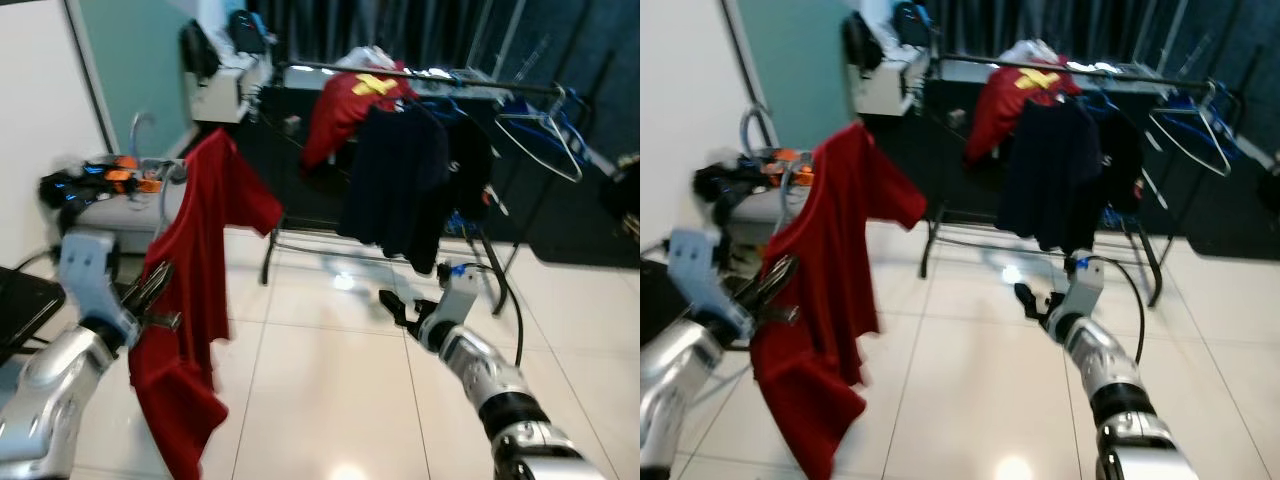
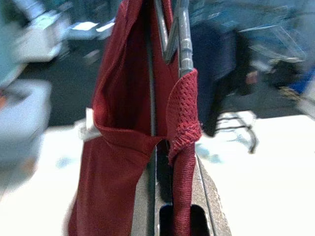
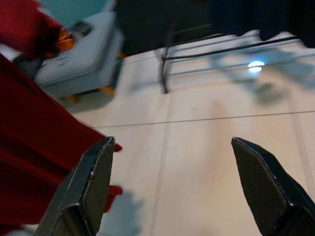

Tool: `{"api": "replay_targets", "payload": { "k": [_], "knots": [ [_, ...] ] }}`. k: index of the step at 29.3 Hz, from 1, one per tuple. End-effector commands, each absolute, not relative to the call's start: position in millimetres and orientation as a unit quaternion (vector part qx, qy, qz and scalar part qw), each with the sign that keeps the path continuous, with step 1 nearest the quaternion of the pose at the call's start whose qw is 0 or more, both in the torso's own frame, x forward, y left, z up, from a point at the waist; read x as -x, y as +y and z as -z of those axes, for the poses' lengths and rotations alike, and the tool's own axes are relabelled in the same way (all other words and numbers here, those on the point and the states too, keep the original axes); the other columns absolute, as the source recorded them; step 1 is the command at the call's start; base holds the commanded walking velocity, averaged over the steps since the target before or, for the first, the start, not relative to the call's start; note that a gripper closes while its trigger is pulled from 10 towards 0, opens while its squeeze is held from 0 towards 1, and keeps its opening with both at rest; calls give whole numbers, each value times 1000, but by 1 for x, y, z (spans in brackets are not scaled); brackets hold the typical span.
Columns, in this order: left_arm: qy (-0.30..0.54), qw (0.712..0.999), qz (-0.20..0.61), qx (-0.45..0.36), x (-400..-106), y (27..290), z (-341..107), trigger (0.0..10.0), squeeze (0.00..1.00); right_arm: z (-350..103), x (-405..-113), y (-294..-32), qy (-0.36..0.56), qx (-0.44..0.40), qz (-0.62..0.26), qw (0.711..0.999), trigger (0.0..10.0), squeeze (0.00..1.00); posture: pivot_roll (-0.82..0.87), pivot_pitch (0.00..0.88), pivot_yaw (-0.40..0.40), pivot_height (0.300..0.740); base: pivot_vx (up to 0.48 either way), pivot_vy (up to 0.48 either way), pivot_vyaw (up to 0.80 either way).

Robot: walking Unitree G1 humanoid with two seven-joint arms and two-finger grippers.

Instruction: Hang hanger

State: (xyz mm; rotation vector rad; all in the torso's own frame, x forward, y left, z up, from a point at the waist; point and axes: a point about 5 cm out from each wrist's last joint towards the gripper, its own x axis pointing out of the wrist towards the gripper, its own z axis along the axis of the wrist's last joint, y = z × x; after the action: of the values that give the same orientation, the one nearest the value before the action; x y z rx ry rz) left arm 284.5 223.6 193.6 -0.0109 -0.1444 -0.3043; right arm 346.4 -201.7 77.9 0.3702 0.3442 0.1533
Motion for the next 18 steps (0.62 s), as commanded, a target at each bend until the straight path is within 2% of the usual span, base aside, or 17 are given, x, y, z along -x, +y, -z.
{"api": "replay_targets", "payload": {
  "k": [1,4,6,10,13,18],
  "knots": [
    [-95,981,166,-9,-283,221,-207,10000,0,-83,-350,-199,159,-180,-76,968,10000,0,-80,0,-48,740,480,0,-750],
    [-117,974,192,-11,-284,209,-222,10000,0,-81,-350,-195,160,-173,-75,969,10000,0,-80,0,-48,740,480,0,-483],
    [-124,966,225,-19,-283,191,-232,10000,0,-81,-350,-188,160,-172,-83,968,10000,0,-79,0,-46,740,480,0,-700],
    [-95,966,240,-26,-278,171,-221,10000,0,-84,-352,-184,153,-166,-88,970,10000,0,-82,0,-40,740,480,0,-700],
    [-65,974,214,-26,-276,170,-207,10000,0,-87,-354,-184,145,-165,-86,972,10000,0,-82,0,-41,740,480,0,-596],
    [-35,985,167,-26,-274,169,-197,10000,0,-94,-358,-185,135,-158,-88,974,10000,0,-76,0,-47,740,480,0,0]
  ]
}}
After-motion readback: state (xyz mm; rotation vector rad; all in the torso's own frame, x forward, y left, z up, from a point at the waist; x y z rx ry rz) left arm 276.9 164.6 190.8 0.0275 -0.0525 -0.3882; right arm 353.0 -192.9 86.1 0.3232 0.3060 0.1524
